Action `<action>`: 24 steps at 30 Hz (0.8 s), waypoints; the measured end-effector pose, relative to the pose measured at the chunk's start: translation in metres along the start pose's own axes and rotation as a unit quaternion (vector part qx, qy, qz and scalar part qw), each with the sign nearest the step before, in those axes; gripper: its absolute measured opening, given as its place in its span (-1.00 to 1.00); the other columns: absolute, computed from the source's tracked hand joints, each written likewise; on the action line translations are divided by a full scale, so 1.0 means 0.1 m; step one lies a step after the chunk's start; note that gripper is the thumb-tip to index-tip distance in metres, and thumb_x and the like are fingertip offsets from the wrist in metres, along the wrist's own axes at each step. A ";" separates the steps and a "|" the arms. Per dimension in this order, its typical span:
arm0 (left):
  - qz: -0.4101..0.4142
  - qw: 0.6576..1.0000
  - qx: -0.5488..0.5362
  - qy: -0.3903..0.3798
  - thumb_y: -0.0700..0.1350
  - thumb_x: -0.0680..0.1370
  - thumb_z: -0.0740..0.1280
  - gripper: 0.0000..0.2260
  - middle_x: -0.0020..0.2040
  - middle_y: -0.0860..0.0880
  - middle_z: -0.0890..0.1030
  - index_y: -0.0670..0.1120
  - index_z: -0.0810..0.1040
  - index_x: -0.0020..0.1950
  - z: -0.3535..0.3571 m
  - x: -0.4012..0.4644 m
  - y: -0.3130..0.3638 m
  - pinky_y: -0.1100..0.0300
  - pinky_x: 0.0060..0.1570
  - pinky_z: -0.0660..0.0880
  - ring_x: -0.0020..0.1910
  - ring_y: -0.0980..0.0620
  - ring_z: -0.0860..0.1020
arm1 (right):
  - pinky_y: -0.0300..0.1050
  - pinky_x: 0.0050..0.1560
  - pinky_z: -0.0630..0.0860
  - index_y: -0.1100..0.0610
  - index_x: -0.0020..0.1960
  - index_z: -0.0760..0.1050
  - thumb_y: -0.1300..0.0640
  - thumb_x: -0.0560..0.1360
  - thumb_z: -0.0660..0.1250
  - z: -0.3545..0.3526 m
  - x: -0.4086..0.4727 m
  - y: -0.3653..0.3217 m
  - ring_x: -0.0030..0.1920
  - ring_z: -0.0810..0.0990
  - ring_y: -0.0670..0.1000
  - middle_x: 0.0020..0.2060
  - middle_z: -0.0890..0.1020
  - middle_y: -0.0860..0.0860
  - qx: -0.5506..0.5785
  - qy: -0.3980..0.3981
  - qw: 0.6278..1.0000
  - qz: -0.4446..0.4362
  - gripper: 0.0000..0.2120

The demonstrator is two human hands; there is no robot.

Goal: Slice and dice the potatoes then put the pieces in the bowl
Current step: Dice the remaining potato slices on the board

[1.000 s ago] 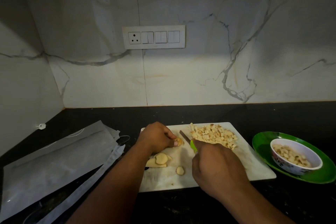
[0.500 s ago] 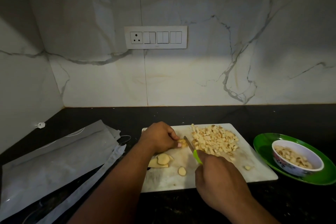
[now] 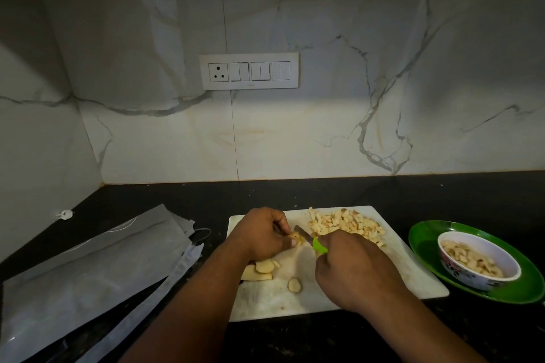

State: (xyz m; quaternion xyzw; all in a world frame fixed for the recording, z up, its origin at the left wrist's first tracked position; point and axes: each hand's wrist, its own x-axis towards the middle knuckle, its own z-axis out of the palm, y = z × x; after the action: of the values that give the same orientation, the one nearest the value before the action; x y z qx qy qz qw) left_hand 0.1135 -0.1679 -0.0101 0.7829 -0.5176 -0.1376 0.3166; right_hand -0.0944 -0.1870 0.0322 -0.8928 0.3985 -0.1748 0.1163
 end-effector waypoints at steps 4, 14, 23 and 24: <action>-0.010 1.000 -0.009 -0.009 -0.07 0.46 0.61 -0.87 -0.13 0.12 0.71 0.09 0.70 -0.20 -0.03 0.02 -0.03 0.16 0.08 0.60 -0.07 0.15 0.65 | -0.18 0.01 0.54 -0.03 0.30 0.52 0.02 0.55 0.20 0.04 -0.08 -0.03 0.03 0.58 -0.06 0.08 0.62 -0.11 -0.027 -0.011 1.000 -0.011 -0.66; -0.027 0.999 -0.012 -0.020 -0.07 0.44 0.63 -0.85 -0.16 0.13 0.71 0.06 0.69 -0.25 -0.03 0.08 -0.02 0.14 0.09 0.60 -0.05 0.16 0.64 | -0.17 0.10 0.51 -0.09 0.43 0.34 -0.03 0.56 0.12 -0.01 -0.55 0.03 0.11 0.60 -0.05 0.09 0.61 -0.06 -0.068 -0.031 0.996 -0.052 -0.56; -0.011 1.000 -0.006 -0.014 -0.06 0.45 0.62 -0.89 -0.14 0.16 0.72 0.08 0.72 -0.17 -0.02 0.04 -0.06 0.36 -0.07 0.51 -0.11 0.24 0.65 | -0.15 0.05 0.48 -0.05 0.46 0.34 0.01 0.56 0.15 0.18 -0.22 -0.07 0.10 0.59 -0.03 0.12 0.62 -0.05 -0.036 0.013 0.998 -0.049 -0.54; -0.012 1.000 -0.006 -0.015 -0.07 0.45 0.62 -0.88 -0.15 0.15 0.72 0.09 0.71 -0.18 -0.02 0.04 -0.06 0.36 -0.07 0.51 -0.11 0.23 0.65 | -0.15 0.04 0.47 -0.05 0.46 0.34 0.01 0.56 0.16 0.21 -0.21 -0.07 0.10 0.59 -0.02 0.11 0.62 -0.05 -0.039 0.004 0.998 -0.048 -0.54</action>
State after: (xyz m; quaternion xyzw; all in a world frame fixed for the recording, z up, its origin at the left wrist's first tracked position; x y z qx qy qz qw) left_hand 0.1208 -0.1697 -0.0120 0.7852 -0.5115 -0.1563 0.3121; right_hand -0.0943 -0.1653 0.0108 -0.9140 0.3622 -0.1681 0.0712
